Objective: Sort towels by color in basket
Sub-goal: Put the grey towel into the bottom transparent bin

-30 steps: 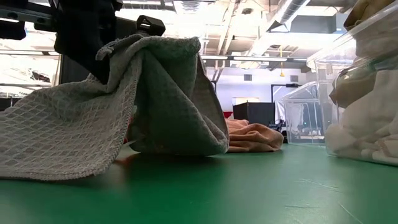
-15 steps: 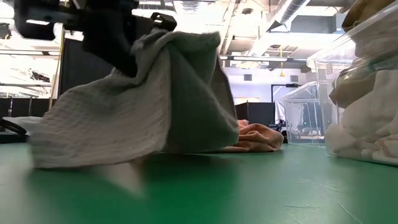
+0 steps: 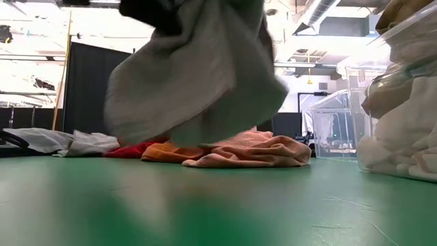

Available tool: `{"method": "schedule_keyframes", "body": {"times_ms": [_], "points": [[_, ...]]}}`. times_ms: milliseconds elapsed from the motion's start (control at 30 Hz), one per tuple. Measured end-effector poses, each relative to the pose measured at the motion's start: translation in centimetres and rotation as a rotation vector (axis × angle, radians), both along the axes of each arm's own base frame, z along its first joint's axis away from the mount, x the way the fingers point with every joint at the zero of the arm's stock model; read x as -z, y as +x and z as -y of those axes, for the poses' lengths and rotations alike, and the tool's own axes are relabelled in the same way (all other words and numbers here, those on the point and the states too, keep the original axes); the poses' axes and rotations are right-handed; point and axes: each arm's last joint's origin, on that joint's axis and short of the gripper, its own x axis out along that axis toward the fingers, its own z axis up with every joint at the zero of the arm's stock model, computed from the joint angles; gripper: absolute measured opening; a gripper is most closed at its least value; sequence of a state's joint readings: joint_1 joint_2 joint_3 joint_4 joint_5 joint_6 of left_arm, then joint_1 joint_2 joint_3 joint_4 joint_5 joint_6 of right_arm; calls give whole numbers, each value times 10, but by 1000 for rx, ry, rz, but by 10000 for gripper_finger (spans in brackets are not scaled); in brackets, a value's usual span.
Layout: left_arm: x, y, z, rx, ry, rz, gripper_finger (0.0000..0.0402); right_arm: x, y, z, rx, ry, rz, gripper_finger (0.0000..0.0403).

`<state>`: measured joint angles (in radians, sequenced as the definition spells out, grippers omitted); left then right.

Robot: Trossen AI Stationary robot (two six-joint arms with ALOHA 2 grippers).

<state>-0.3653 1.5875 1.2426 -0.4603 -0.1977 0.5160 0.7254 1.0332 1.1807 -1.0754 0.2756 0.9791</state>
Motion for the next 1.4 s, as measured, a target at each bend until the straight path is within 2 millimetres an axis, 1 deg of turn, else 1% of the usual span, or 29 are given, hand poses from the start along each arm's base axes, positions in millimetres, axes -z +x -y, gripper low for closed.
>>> {"method": "schedule_keyframes", "body": {"times_ms": [100, 233, 333, 467, 633, 767, 900, 1000, 1167, 1400], "points": [[-17, 7, -5, -3, 10, 54, 22, -6, 7, 0, -14, -91, 134, 279], [-42, 15, -13, -4, 20, 131, 22, -10, 20, -4, -43, -205, 255, 279], [-60, 20, -20, -2, 22, 192, 22, -10, 32, -8, -85, -272, 311, 279], [-83, 28, -29, 33, -45, 308, 22, -9, 51, -12, -127, -356, 370, 279], [-96, 35, -37, 63, -95, 425, 22, -2, 70, -14, -157, -445, 385, 279], [-97, 43, -41, 94, -111, 478, 22, 4, 82, -15, -131, -542, 378, 279], [-95, 52, -44, 101, -121, 517, 22, 5, 94, -21, -141, -586, 426, 279], [-86, 58, -44, 103, -114, 504, 22, 4, 99, -25, -156, -599, 470, 279], [-78, 67, -43, 113, -99, 514, 22, 5, 103, -25, -150, -604, 480, 279], [-80, 69, -43, 124, -91, 553, 24, 12, 113, -27, -146, -596, 472, 279]]}}
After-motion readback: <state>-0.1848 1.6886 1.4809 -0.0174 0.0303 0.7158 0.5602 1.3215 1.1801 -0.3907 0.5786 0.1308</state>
